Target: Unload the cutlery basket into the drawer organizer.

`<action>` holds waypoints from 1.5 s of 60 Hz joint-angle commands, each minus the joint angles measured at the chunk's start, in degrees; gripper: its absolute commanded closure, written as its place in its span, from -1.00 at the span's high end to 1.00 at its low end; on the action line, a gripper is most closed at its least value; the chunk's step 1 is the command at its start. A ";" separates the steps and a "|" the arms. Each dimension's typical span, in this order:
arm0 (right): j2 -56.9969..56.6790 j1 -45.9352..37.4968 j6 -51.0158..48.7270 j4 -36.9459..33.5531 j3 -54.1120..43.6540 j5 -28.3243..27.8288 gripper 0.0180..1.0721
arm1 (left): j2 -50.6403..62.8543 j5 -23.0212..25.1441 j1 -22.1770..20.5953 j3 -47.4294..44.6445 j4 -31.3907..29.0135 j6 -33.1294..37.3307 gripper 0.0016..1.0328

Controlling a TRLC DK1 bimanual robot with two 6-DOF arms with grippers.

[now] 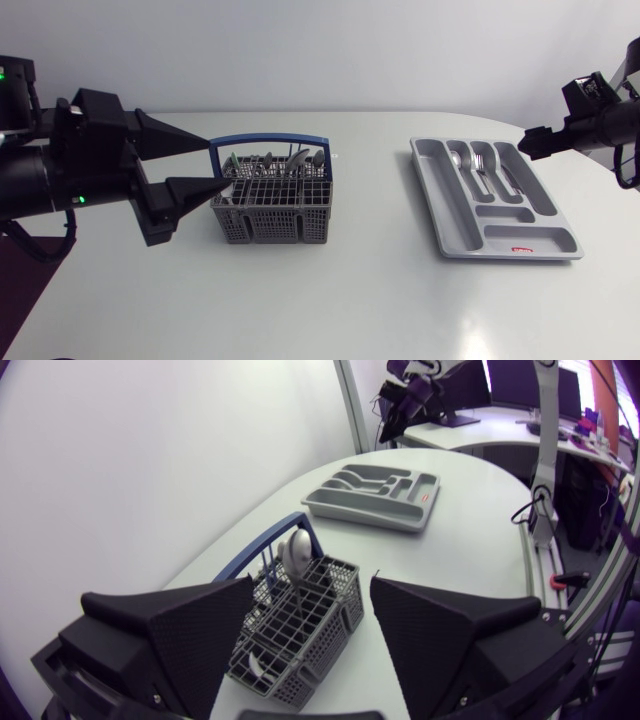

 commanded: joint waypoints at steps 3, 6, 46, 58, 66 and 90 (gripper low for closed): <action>-4.25 4.84 -0.26 0.16 -5.96 -1.08 0.90 | 2.51 -4.66 0.22 -5.01 2.31 5.50 0.56; -5.31 7.12 -0.08 -0.02 -7.28 -1.17 0.90 | 4.10 -5.63 0.40 -5.71 3.01 6.56 0.56; -11.99 31.38 5.10 0.60 -12.46 5.25 0.90 | 17.37 -21.98 -2.24 -11.34 24.02 6.65 0.25; -11.90 34.46 5.98 2.09 -13.61 6.30 0.90 | 20.44 -24.97 -3.64 -11.43 27.10 6.74 0.14; -11.99 35.69 6.25 3.15 -14.31 6.83 0.90 | 22.29 -26.46 -3.91 -10.99 28.42 6.74 -0.13; -12.60 38.06 6.95 3.94 -16.24 7.62 0.90 | 23.87 -28.13 -4.52 -10.99 30.26 6.65 -0.68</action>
